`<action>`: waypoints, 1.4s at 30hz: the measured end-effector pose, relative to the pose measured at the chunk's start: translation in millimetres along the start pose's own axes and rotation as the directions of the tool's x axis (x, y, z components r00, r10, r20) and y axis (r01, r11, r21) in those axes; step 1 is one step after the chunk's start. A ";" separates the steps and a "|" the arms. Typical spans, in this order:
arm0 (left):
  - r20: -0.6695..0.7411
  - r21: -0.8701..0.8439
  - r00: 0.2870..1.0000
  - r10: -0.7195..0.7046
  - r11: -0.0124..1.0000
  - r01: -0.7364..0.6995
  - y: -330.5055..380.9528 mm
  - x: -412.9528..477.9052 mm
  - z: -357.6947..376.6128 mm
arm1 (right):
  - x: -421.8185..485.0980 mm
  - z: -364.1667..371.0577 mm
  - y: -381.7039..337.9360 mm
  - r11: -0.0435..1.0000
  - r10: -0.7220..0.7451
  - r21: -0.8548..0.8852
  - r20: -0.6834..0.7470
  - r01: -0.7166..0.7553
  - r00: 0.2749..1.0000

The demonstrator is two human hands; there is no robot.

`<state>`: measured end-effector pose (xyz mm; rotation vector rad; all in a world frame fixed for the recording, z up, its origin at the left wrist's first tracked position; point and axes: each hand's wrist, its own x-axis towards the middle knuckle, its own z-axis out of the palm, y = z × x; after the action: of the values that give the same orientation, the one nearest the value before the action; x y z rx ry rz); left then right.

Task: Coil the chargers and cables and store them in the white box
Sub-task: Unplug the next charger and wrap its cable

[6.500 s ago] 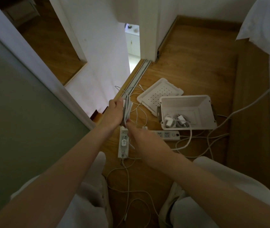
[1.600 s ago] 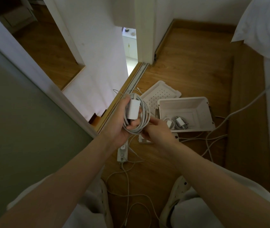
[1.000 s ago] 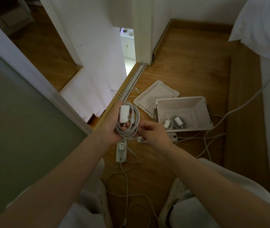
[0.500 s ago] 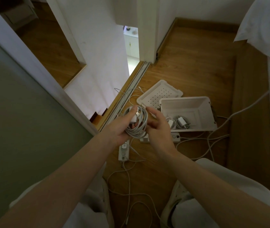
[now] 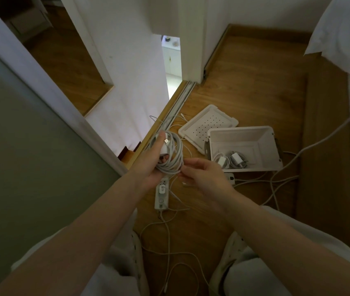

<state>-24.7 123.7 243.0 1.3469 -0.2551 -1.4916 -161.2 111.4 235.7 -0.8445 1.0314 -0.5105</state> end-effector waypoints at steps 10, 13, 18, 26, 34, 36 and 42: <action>0.197 -0.107 0.972 -0.130 0.982 0.153 7.6 -1.8 -8.5 | 7.4 -7.5 -0.3 0.975 -0.184 -0.123 0.020 0.185 0.983; 0.197 -0.066 0.974 -0.109 0.990 0.124 6.3 -1.9 -12.0 | 9.6 -7.1 1.3 0.984 -0.142 -0.100 0.042 0.145 0.989; 0.089 0.063 0.993 -0.081 0.995 0.076 -3.3 -3.1 -8.8 | 8.0 -0.8 9.4 0.973 -0.151 -0.179 -0.012 0.146 0.989; -0.240 0.590 0.892 0.382 0.787 -0.178 -21.1 0.0 6.0 | -2.0 14.3 16.0 0.921 -0.334 -0.222 -0.029 0.320 0.942; -0.186 0.562 0.917 0.354 0.804 -0.196 -26.7 -4.5 6.9 | 2.7 9.8 17.9 0.672 -0.521 -0.599 0.037 0.436 0.853; -0.169 0.518 0.924 0.344 0.829 -0.213 -26.6 -2.7 4.1 | 4.3 10.6 14.5 0.584 -0.584 -0.679 0.028 0.444 0.811; -0.182 0.403 0.960 0.212 0.907 -0.123 -31.6 0.3 -0.7 | 9.8 9.8 3.5 0.648 -0.569 -0.638 -0.043 0.415 0.821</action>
<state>-41.2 136.9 219.5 1.7475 -0.5322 -1.1682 -148.1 110.0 230.2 -1.7171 1.2077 -0.7804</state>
